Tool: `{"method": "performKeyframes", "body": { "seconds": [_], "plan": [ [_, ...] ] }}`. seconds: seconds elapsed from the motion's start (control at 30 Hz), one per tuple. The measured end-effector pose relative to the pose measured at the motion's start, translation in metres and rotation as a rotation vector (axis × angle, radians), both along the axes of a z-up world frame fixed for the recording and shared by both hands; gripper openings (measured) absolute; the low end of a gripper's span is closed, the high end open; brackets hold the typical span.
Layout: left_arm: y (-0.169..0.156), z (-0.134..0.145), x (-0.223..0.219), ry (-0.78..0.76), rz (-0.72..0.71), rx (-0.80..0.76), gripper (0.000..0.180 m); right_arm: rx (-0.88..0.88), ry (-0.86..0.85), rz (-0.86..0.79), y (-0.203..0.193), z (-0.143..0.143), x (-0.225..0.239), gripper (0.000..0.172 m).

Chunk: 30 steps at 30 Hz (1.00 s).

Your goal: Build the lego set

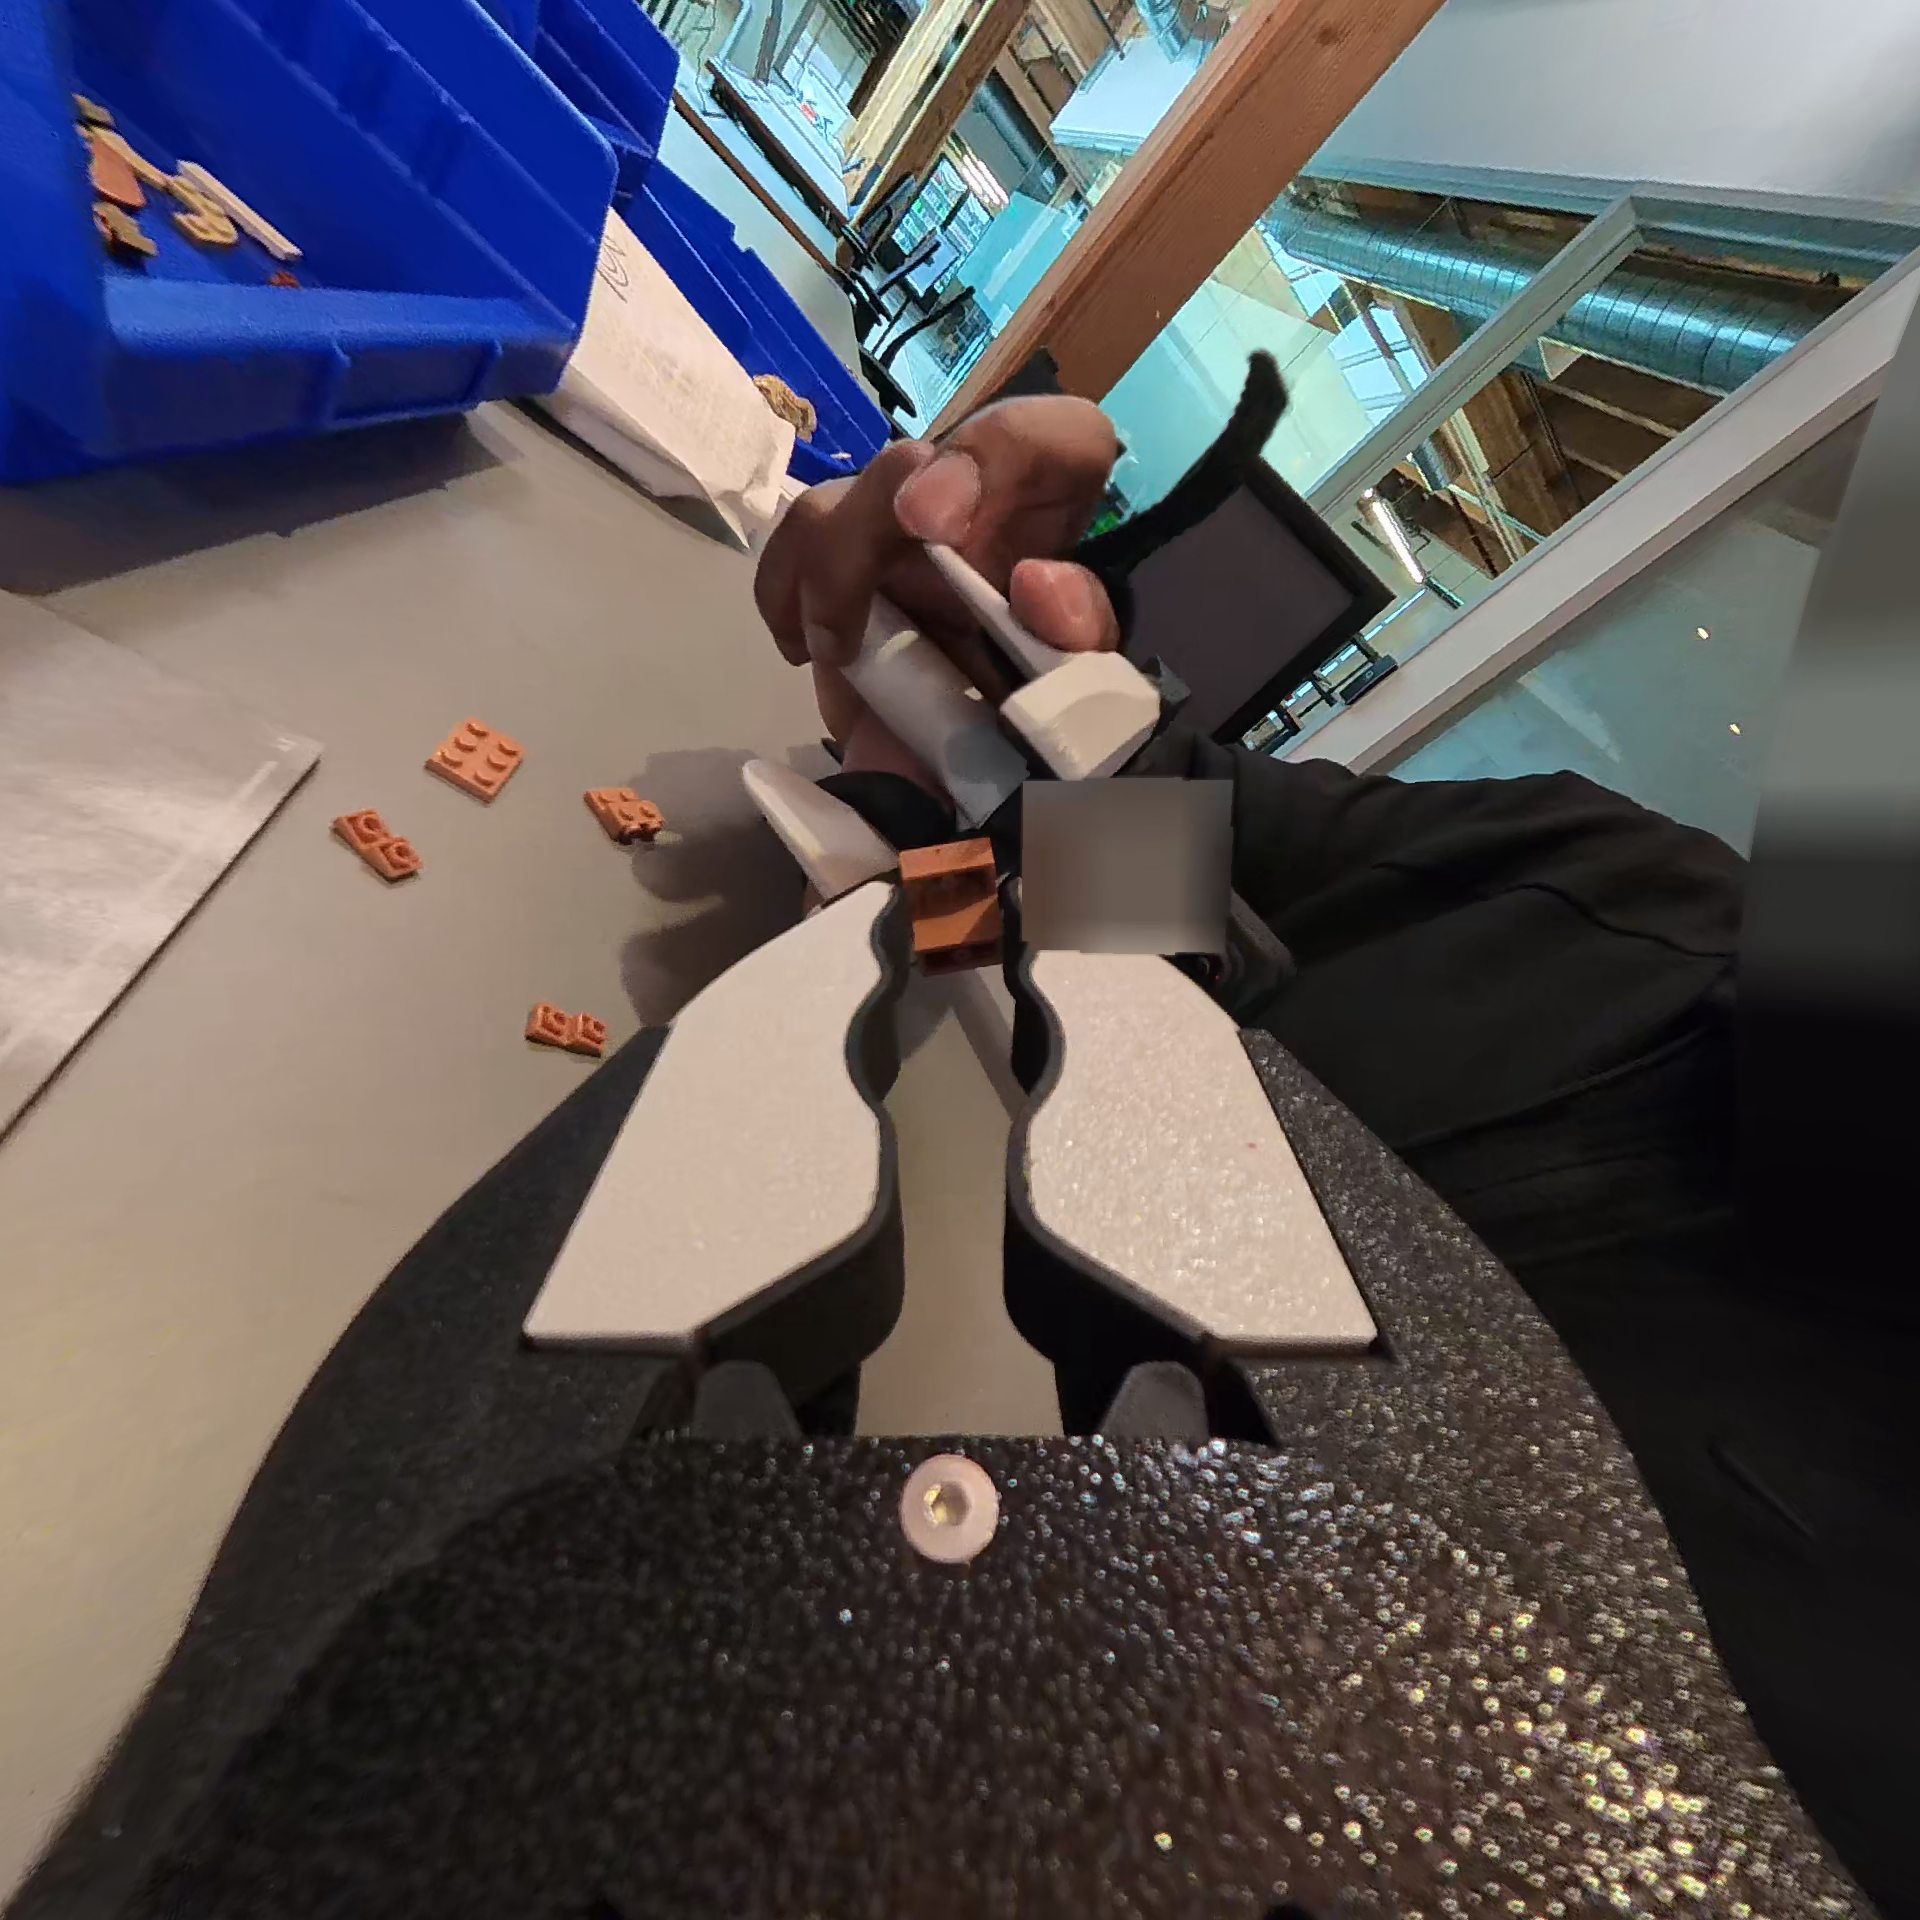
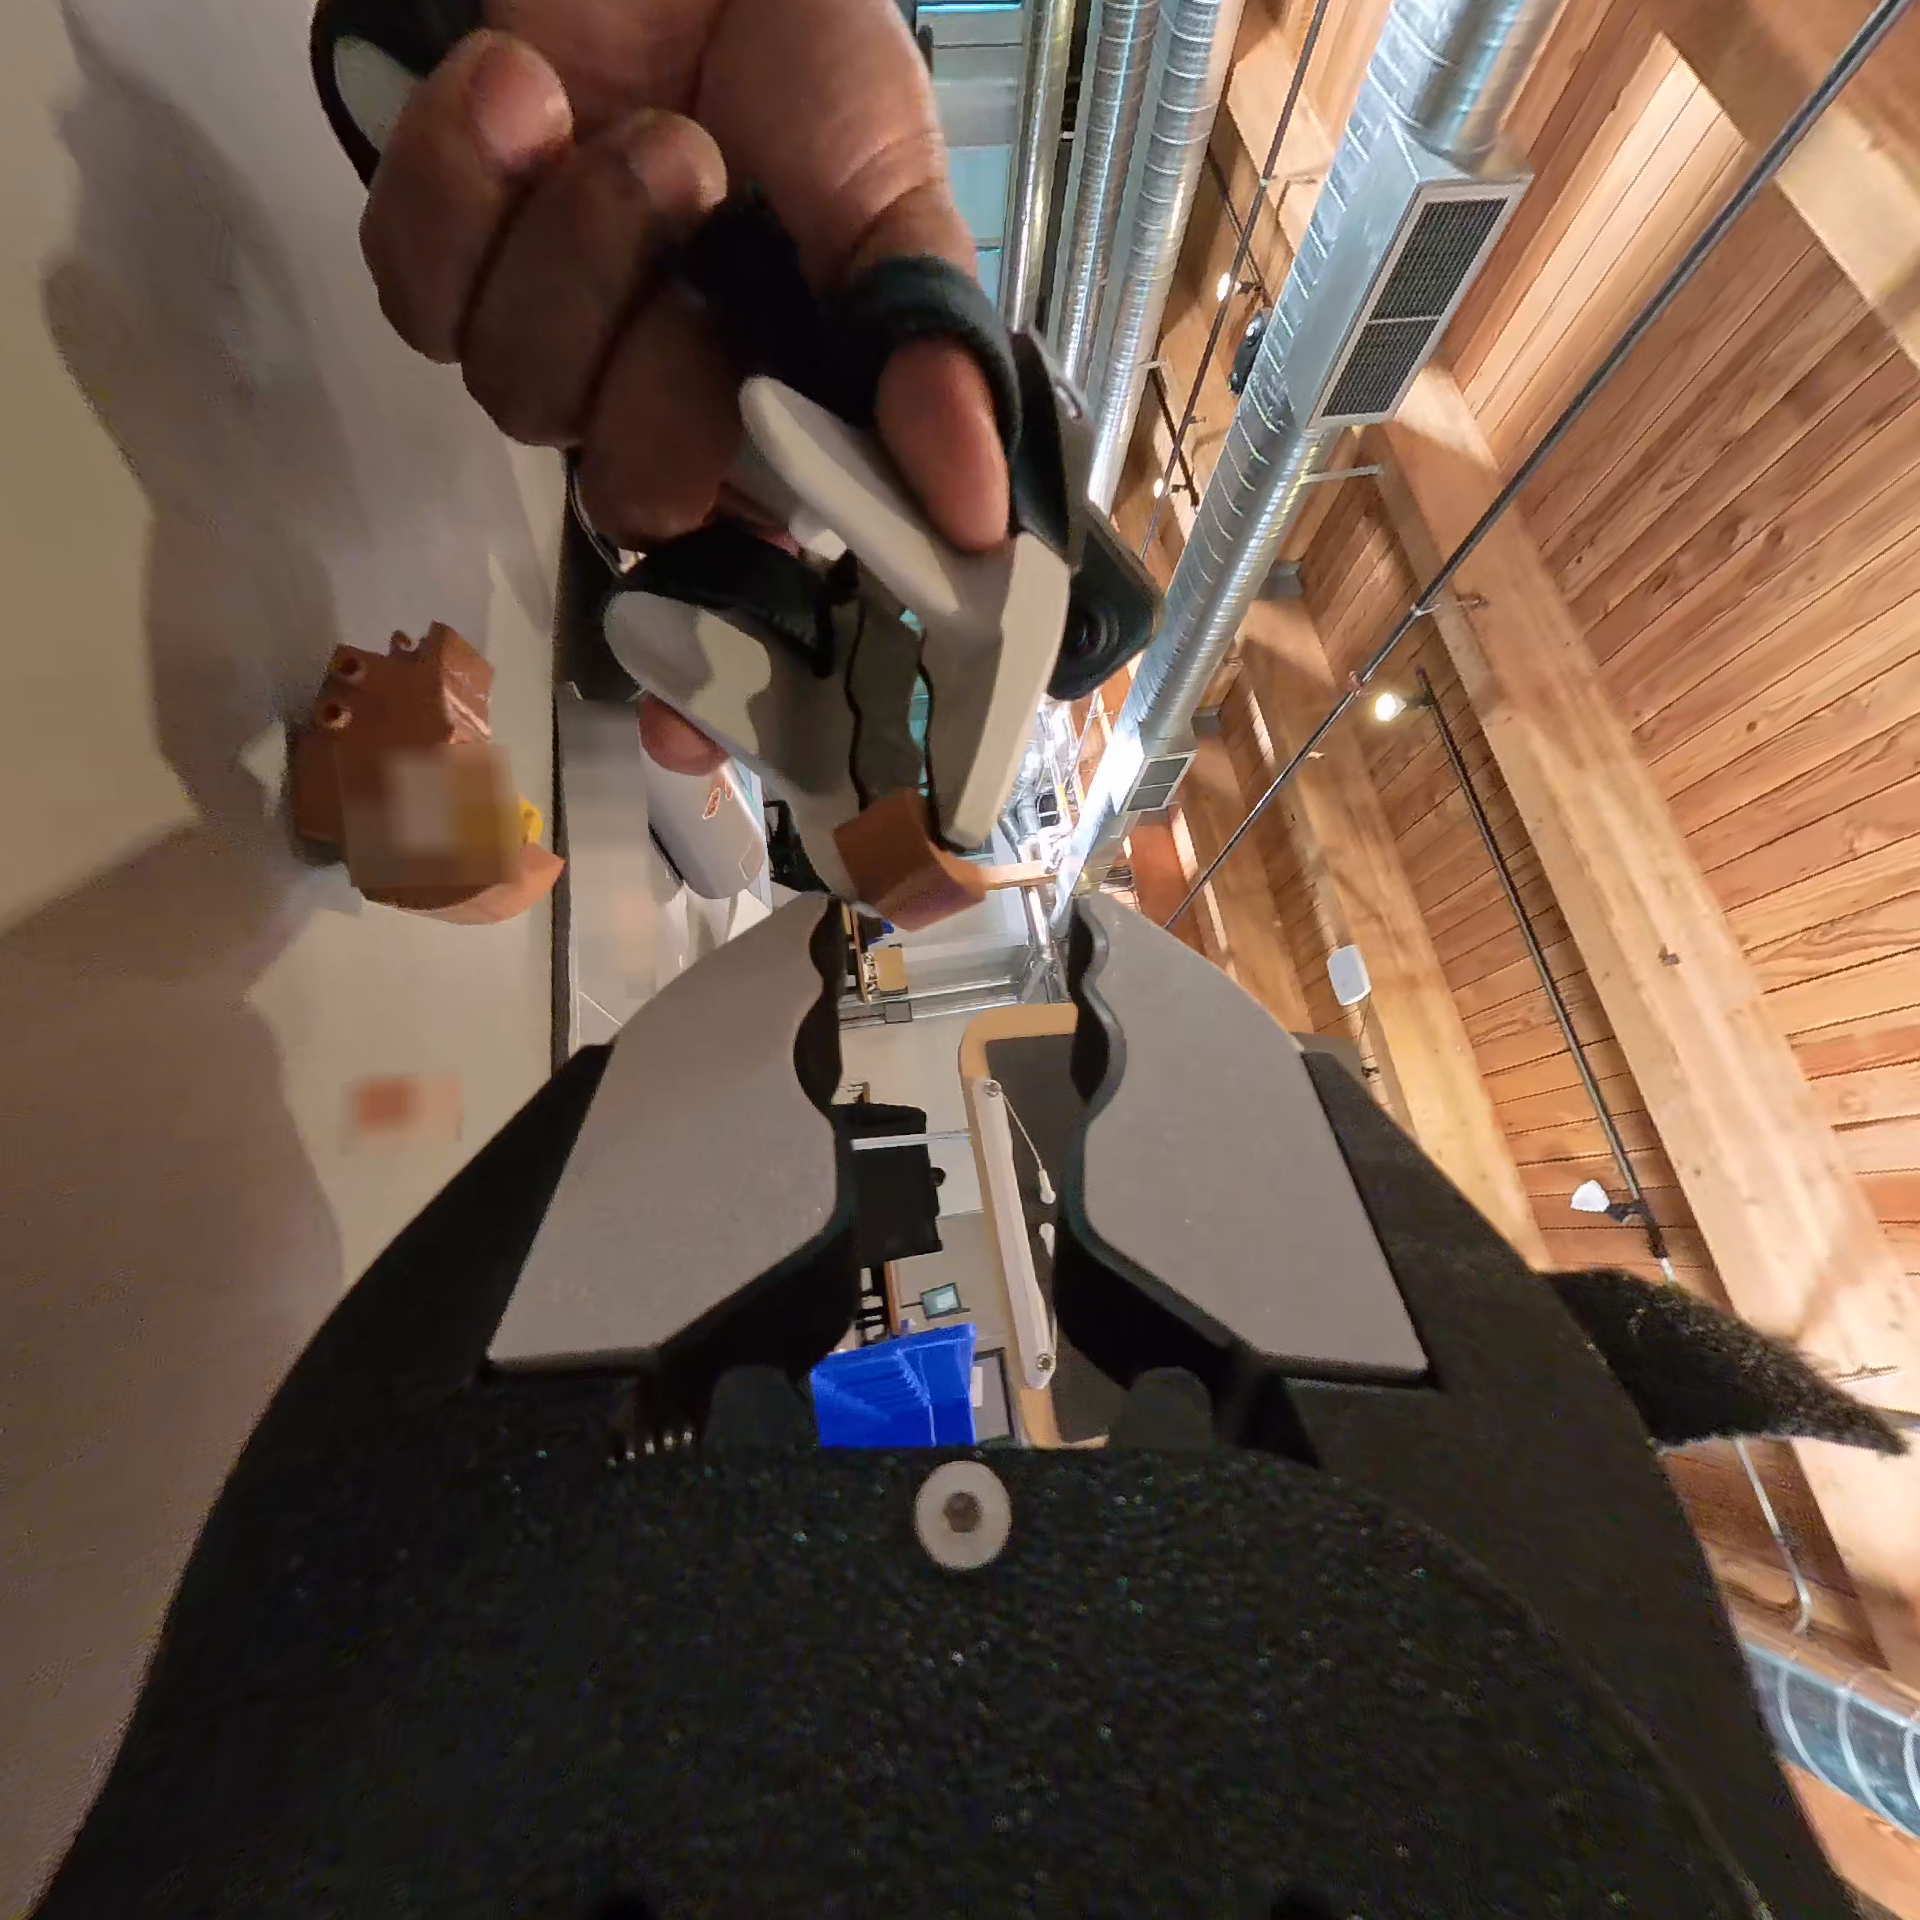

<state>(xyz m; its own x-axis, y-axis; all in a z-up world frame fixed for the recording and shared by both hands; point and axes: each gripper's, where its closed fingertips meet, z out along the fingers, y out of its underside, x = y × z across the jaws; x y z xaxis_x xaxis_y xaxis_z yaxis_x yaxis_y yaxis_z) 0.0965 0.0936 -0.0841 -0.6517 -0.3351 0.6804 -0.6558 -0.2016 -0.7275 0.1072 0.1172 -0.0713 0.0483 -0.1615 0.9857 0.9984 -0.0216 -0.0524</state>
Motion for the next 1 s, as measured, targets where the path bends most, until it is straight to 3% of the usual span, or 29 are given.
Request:
{"method": "performKeyframes", "body": {
  "seconds": [0.53, 0.87, 1.0],
  "plan": [
    [0.003, 0.007, 0.009, -0.01, 0.1, 0.014, 0.017, -0.013, -0.08, -0.127, -0.002, 0.001, 0.009, 0.015],
    [0.007, 0.009, 0.016, -0.051, 0.153, 0.037, 0.016, -0.067, -0.037, -0.143, -0.002, -0.006, 0.009, 0.014],
    [0.017, 0.009, 0.021, -0.184, 0.219, 0.208, 0.017, -0.146, 0.067, -0.163, 0.0, -0.016, 0.016, 0.014]
  ]
}}
